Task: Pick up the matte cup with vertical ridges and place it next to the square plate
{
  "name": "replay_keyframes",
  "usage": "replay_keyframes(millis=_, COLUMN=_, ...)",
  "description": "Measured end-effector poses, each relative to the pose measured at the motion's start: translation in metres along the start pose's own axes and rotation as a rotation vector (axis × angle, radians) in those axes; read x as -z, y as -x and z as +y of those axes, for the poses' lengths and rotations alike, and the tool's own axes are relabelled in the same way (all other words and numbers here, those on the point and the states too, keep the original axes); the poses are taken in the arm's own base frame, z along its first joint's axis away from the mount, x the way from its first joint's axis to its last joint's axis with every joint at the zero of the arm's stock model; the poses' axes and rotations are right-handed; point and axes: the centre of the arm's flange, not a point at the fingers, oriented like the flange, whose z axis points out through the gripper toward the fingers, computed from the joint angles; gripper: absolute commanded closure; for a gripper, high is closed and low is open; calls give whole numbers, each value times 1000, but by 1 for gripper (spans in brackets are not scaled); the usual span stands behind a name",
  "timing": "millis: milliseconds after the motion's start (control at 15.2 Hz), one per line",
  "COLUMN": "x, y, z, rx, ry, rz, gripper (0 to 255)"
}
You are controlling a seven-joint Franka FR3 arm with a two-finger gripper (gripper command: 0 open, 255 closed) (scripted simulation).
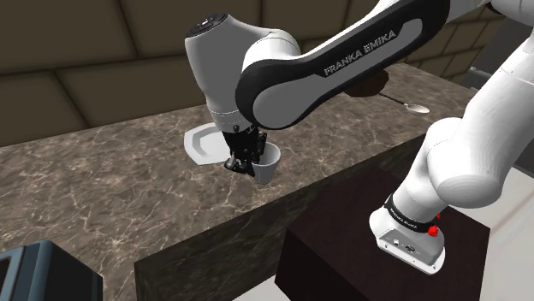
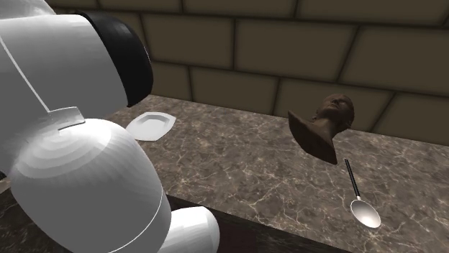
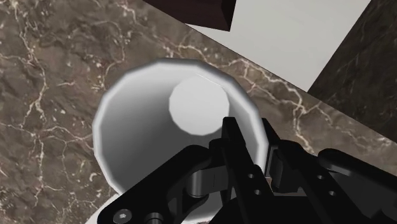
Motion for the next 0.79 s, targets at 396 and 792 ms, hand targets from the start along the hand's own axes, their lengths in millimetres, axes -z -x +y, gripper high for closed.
replay_keyframes(millis=396, x=-34, y=-3, z=-5, rx=0, ry=0, rz=0, gripper=255)
replay_keyframes(millis=792, x=-42, y=-4, z=-7, rx=0, ry=0, rz=0, gripper=255)
